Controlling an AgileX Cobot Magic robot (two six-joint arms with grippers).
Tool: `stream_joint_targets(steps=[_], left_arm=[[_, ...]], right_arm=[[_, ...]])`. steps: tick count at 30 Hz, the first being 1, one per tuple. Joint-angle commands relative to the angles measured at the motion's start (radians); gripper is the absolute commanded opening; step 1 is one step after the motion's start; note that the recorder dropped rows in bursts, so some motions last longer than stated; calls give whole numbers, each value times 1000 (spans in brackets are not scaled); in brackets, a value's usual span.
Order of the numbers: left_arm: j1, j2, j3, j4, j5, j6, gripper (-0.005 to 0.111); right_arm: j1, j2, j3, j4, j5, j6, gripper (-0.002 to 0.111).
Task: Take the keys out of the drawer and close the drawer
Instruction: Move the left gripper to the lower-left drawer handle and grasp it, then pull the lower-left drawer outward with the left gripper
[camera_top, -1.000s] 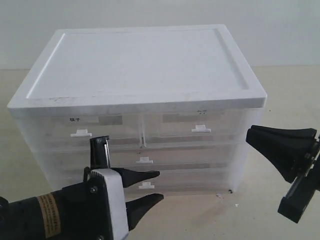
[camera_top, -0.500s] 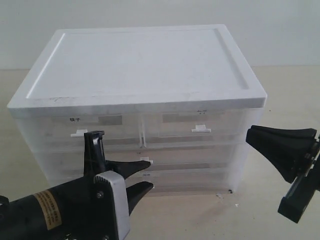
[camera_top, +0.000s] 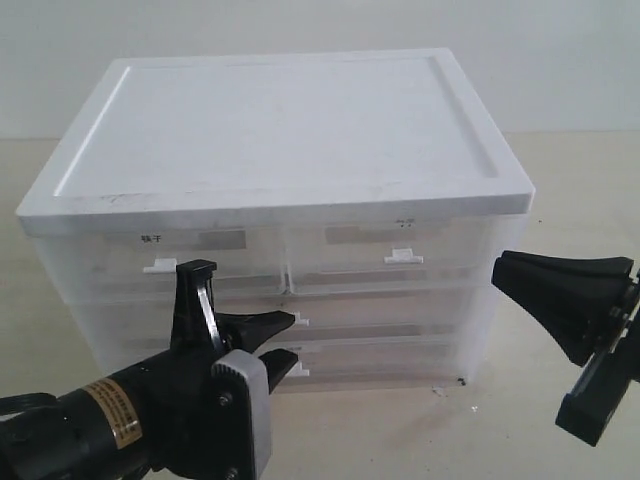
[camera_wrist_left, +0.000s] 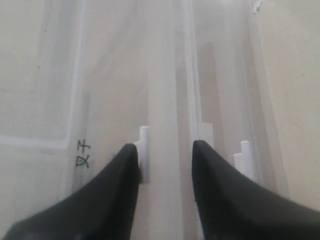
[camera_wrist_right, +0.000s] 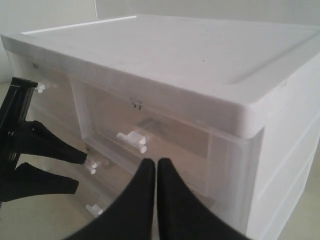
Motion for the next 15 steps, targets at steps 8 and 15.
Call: stream_joint_targets(steps=[8, 15], left_arm=[[-1, 46, 3, -70, -121, 102, 11], [-1, 46, 24, -160, -145, 132, 7]], right_arm=[[-2, 0, -7, -3, -6, 1, 0], [-2, 0, -7, -3, -2, 1, 0]])
